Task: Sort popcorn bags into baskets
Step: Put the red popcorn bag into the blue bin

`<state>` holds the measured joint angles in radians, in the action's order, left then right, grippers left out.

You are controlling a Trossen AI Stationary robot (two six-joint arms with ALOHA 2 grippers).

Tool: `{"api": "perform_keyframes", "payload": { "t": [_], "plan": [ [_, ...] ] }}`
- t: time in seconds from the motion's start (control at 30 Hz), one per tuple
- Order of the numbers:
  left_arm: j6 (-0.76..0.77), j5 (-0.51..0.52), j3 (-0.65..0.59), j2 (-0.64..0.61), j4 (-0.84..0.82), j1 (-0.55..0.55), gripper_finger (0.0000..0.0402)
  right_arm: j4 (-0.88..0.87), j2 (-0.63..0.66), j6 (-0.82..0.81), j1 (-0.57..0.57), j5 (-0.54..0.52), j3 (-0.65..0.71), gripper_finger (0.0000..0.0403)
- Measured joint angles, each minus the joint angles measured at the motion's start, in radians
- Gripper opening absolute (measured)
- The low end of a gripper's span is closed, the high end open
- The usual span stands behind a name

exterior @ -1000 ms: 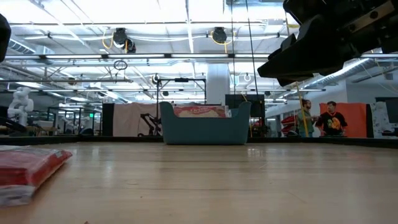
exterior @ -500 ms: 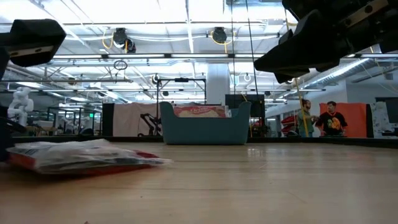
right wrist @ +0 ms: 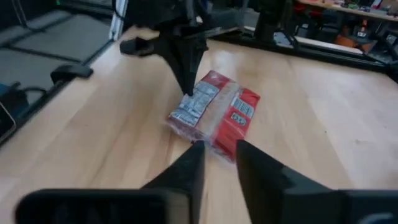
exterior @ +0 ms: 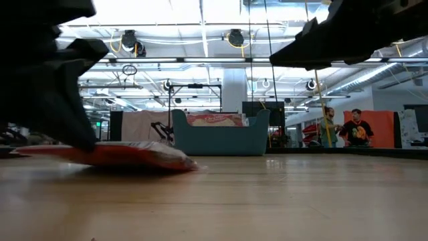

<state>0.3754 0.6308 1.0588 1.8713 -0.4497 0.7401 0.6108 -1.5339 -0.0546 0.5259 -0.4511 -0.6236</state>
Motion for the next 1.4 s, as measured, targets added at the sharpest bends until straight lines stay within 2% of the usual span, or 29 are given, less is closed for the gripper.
{"api": "perform_keyframes", "payload": {
  "t": [0.13,0.23,0.53,0.7,0.8,0.97,1.07,1.2,1.4],
  "plan": [
    [0.029,-0.002,0.001,-0.03,0.0,-0.033,0.0002,-0.008,-0.049,0.033,-0.002,-0.001,-0.039,0.0141],
    [0.039,-0.01,0.002,-0.059,0.005,-0.055,0.0001,-0.002,-0.14,0.067,-0.013,-0.021,-0.099,0.017],
    [0.043,-0.06,0.002,-0.096,0.002,-0.108,0.0001,-0.041,-0.477,0.217,-0.059,-0.081,-0.372,0.021],
    [0.04,-0.078,0.002,-0.096,0.017,-0.127,0.0001,-0.031,-0.597,0.294,-0.072,-0.177,-0.484,0.0216],
    [0.02,-0.083,0.002,-0.096,0.035,-0.131,0.0001,-0.027,-0.627,0.36,-0.079,-0.204,-0.522,0.0208],
    [0.058,-0.11,-0.008,-0.096,0.024,-0.14,0.0005,-0.061,-0.621,0.362,-0.091,-0.186,-0.528,0.0185],
    [0.093,-0.126,-0.029,-0.095,0.024,-0.142,0.003,-0.17,-0.577,0.337,-0.087,-0.175,-0.524,0.018],
    [0.08,-0.13,-0.062,-0.075,0.108,-0.127,0.0094,-0.347,-0.496,0.298,-0.08,-0.146,-0.524,0.0182],
    [0.025,0.02,-0.093,-0.036,0.138,-0.093,0.0204,-0.492,-0.407,0.279,-0.078,-0.12,-0.496,0.0187]
  ]
}}
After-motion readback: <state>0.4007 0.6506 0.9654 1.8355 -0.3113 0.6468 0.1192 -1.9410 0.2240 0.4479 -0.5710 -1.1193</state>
